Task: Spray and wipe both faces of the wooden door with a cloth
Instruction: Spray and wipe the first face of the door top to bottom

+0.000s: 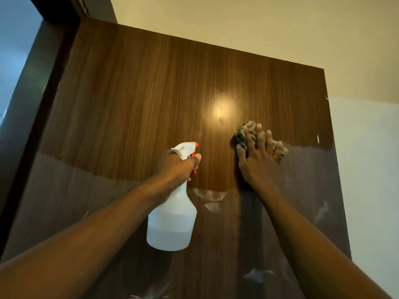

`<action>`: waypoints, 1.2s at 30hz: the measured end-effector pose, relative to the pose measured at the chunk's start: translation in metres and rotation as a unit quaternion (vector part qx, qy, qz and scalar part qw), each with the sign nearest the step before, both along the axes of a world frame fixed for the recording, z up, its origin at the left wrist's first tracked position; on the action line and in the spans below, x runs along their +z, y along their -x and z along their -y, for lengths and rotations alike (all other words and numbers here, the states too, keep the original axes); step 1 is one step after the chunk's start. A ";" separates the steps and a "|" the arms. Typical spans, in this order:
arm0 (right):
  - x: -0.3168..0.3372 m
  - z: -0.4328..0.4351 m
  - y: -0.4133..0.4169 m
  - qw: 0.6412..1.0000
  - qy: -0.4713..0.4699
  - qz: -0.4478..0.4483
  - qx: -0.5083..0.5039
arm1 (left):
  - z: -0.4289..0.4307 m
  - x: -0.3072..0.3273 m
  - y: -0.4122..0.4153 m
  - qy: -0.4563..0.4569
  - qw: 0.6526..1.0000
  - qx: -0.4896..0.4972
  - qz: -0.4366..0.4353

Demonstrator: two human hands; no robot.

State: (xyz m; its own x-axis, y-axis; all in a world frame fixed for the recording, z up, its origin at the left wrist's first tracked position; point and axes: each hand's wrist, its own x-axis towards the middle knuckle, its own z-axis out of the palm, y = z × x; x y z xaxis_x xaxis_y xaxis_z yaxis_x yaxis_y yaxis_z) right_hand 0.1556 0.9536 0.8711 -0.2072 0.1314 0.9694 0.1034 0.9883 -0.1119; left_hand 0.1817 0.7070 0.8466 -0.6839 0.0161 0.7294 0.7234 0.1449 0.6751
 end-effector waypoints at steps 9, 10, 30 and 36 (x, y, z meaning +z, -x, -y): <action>-0.071 -0.062 -0.014 0.994 -0.088 0.061 0.012 | -0.026 -0.017 -0.018 0.004 0.999 -0.031 0.018; -0.065 -0.070 -0.018 0.997 -0.040 0.064 0.016 | -0.030 -0.021 -0.022 0.004 0.999 -0.031 0.017; -0.021 -0.169 -0.023 0.999 -0.001 -0.020 0.050 | -0.137 -0.017 -0.070 -0.004 0.999 0.040 0.000; -0.029 -0.162 -0.011 0.982 -0.183 -0.018 0.038 | -0.171 -0.015 -0.072 -0.018 0.998 0.058 0.006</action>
State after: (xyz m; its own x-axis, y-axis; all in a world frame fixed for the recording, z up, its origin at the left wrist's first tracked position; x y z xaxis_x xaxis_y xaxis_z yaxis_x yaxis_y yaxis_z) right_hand 0.1665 1.1161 0.8425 -0.1666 -0.2424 0.9558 0.0300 0.9676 0.2506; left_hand 0.2539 0.8778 0.8314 -0.6882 -0.0902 0.7199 0.6949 0.2031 0.6898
